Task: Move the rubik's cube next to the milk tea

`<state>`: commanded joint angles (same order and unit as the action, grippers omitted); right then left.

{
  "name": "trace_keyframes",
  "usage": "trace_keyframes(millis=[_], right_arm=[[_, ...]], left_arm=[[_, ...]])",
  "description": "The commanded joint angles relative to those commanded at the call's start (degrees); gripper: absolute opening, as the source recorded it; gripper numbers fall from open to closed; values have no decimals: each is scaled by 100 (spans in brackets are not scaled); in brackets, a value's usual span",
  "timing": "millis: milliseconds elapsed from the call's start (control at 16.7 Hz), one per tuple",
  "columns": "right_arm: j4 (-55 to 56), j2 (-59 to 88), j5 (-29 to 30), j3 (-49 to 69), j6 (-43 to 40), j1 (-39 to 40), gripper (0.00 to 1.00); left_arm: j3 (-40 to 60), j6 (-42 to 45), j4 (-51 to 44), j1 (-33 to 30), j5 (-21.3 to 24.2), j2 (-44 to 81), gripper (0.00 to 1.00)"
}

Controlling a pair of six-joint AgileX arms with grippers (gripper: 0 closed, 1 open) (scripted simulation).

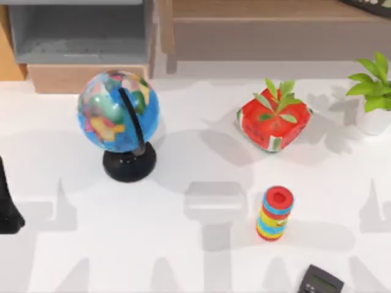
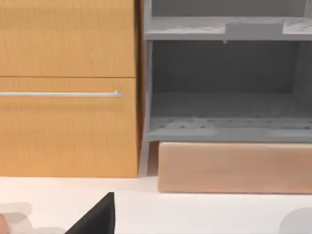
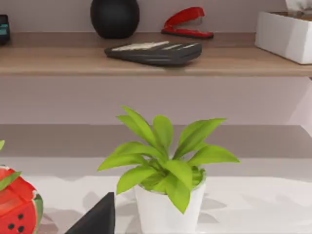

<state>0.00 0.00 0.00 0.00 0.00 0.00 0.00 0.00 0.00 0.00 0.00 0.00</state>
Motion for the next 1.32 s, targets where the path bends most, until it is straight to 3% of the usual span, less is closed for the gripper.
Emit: trace_keyframes(millis=[420, 1320], right_arm=[[125, 920, -218, 909, 11, -237, 100], [913, 8427, -1595, 7489, 84, -1733, 100]], left_arm=[[0, 0, 0, 0, 0, 0, 100], [0, 0, 0, 0, 0, 0, 100]])
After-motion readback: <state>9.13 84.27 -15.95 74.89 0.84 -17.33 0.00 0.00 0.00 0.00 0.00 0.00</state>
